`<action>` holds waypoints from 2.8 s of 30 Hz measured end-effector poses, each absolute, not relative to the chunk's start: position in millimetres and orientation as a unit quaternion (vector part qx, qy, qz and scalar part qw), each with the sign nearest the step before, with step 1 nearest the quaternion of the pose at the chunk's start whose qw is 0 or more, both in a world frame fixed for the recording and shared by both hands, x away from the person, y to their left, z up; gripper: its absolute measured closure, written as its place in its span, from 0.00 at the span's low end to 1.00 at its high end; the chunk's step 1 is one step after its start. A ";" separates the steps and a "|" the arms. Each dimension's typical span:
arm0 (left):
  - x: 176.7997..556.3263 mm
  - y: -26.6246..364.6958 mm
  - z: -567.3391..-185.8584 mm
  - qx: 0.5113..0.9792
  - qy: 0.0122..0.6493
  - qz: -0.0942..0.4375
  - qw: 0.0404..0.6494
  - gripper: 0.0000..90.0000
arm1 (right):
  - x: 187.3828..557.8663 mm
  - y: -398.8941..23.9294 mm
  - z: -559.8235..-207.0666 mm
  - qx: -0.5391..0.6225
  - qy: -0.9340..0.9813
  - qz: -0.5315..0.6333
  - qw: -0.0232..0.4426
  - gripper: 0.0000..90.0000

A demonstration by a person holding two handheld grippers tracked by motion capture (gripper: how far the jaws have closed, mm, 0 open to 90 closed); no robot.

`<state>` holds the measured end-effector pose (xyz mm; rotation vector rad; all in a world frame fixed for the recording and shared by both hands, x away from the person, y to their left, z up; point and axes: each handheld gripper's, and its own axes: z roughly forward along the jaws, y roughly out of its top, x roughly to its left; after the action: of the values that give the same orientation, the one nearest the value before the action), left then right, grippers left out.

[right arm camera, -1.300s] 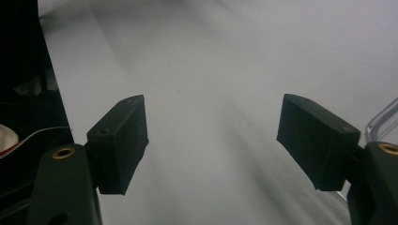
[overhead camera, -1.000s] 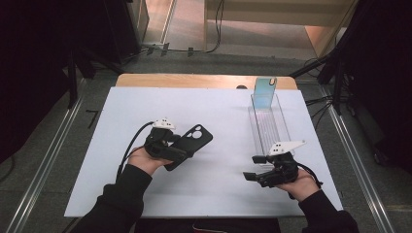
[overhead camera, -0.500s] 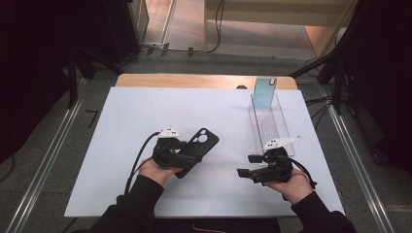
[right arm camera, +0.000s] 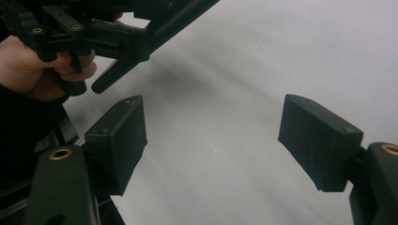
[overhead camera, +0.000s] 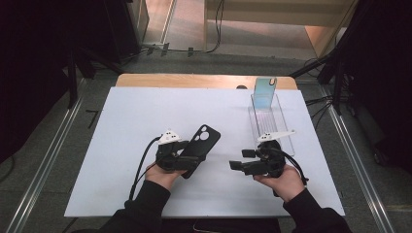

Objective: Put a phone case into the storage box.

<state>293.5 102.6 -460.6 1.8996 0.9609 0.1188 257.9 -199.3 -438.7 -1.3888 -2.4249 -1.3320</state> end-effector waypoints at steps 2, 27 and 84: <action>292.1 103.2 -460.3 0.775 0.397 0.060 0.489 0.17 | 260.3 -197.4 -437.7 -0.452 -0.781 -0.430 0.025 0.24; 276.2 92.4 -471.4 0.738 0.387 0.099 0.544 0.17 | 291.4 -168.2 -419.8 -0.480 -0.749 -0.454 0.037 0.24; 272.1 86.6 -457.1 0.731 0.412 0.075 0.538 0.08 | 333.1 -158.5 -398.1 -0.509 -0.684 -0.507 0.127 0.86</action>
<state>272.1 86.6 -457.1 1.7403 0.9808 0.1788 333.1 -158.5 -398.1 -1.4814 -1.9911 -1.4741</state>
